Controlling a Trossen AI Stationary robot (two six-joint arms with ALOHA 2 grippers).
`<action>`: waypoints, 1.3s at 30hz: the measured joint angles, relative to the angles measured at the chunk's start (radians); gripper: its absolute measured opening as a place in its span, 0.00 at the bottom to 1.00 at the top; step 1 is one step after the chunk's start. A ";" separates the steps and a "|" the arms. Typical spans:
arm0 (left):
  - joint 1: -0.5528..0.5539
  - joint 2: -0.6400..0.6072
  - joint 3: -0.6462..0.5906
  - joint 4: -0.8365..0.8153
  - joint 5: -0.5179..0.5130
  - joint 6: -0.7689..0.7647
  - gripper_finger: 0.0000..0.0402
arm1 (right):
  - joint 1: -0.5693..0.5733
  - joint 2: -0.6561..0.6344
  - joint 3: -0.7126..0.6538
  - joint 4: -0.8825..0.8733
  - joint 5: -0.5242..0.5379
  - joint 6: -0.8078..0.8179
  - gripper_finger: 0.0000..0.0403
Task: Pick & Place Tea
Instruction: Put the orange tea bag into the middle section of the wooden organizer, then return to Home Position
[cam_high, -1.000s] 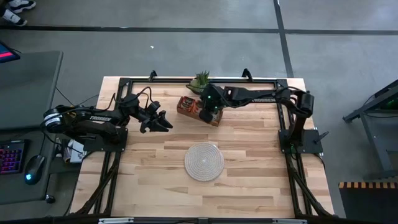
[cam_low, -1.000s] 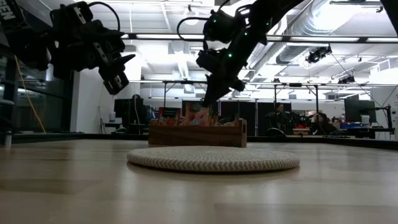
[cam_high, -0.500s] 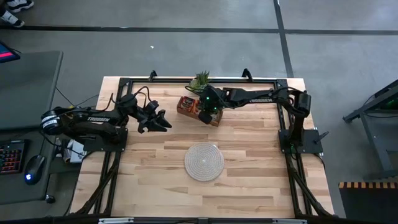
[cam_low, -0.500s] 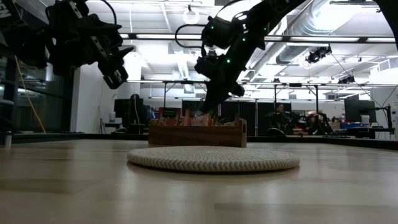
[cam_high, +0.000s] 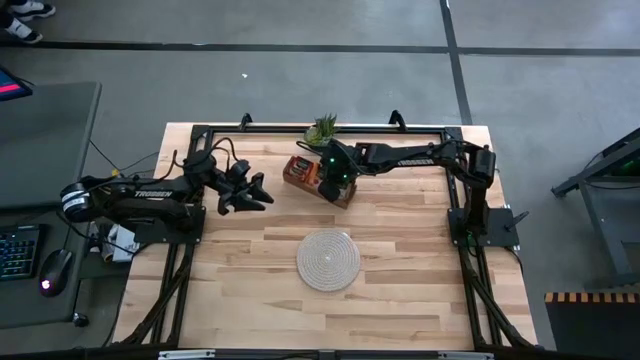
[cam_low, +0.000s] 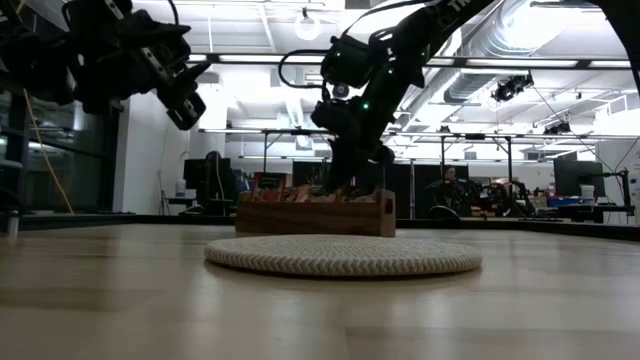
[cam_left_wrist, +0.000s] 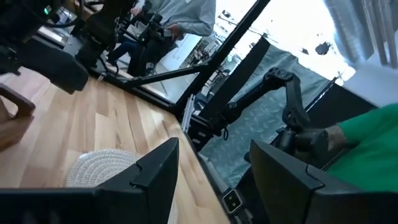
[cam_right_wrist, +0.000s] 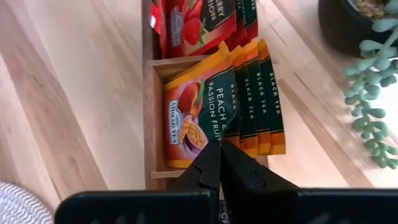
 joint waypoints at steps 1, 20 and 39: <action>0.000 0.000 0.000 -0.001 0.006 0.020 0.49 | 0.000 0.000 0.000 0.002 -0.007 -0.003 0.00; 0.000 -0.001 0.000 0.001 0.084 0.025 0.49 | 0.001 -0.091 0.000 -0.013 -0.055 -0.015 0.45; -0.033 -0.442 -0.171 -0.079 -0.417 0.065 0.49 | 0.136 -0.706 0.000 -0.166 0.152 -0.102 0.48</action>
